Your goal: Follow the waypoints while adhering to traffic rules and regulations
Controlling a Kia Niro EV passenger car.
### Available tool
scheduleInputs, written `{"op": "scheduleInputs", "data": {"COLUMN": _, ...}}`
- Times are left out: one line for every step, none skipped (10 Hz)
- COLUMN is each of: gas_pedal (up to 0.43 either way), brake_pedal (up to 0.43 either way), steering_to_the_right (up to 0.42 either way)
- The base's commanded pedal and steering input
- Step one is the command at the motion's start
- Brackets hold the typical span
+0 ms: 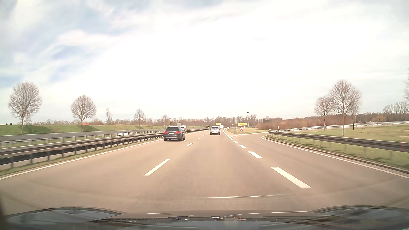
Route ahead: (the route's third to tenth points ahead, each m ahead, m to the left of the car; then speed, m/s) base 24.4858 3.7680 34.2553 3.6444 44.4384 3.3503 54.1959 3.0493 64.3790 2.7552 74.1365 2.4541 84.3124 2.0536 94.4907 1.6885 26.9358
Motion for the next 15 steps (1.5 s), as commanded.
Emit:
{"op": "scheduleInputs", "data": {"gas_pedal": 0.169, "brake_pedal": 0.0, "steering_to_the_right": 0.004}}
{"op": "scheduleInputs", "data": {"gas_pedal": 0.169, "brake_pedal": 0.0, "steering_to_the_right": 0.004}}
{"op": "scheduleInputs", "data": {"gas_pedal": 0.169, "brake_pedal": 0.0, "steering_to_the_right": 0.004}}
{"op": "scheduleInputs", "data": {"gas_pedal": 0.169, "brake_pedal": 0.0, "steering_to_the_right": 0.004}}
{"op": "scheduleInputs", "data": {"gas_pedal": 0.169, "brake_pedal": 0.0, "steering_to_the_right": 0.004}}
{"op": "scheduleInputs", "data": {"gas_pedal": 0.169, "brake_pedal": 0.0, "steering_to_the_right": 0.004}}
{"op": "scheduleInputs", "data": {"gas_pedal": 0.169, "brake_pedal": 0.0, "steering_to_the_right": 0.004}}
{"op": "scheduleInputs", "data": {"gas_pedal": 0.169, "brake_pedal": 0.0, "steering_to_the_right": 0.004}}
{"op": "scheduleInputs", "data": {"gas_pedal": 0.169, "brake_pedal": 0.0, "steering_to_the_right": 0.004}}
{"op": "scheduleInputs", "data": {"gas_pedal": 0.169, "brake_pedal": 0.0, "steering_to_the_right": 0.004}}
{"op": "scheduleInputs", "data": {"gas_pedal": 0.177, "brake_pedal": 0.0, "steering_to_the_right": 0.004}}
{"op": "scheduleInputs", "data": {"gas_pedal": 0.177, "brake_pedal": 0.0, "steering_to_the_right": 0.004}}
{"op": "scheduleInputs", "data": {"gas_pedal": 0.189, "brake_pedal": 0.0, "steering_to_the_right": 0.004}}
{"op": "scheduleInputs", "data": {"gas_pedal": 0.189, "brake_pedal": 0.0, "steering_to_the_right": 0.004}}
{"op": "scheduleInputs", "data": {"gas_pedal": 0.209, "brake_pedal": 0.0, "steering_to_the_right": 0.004}}
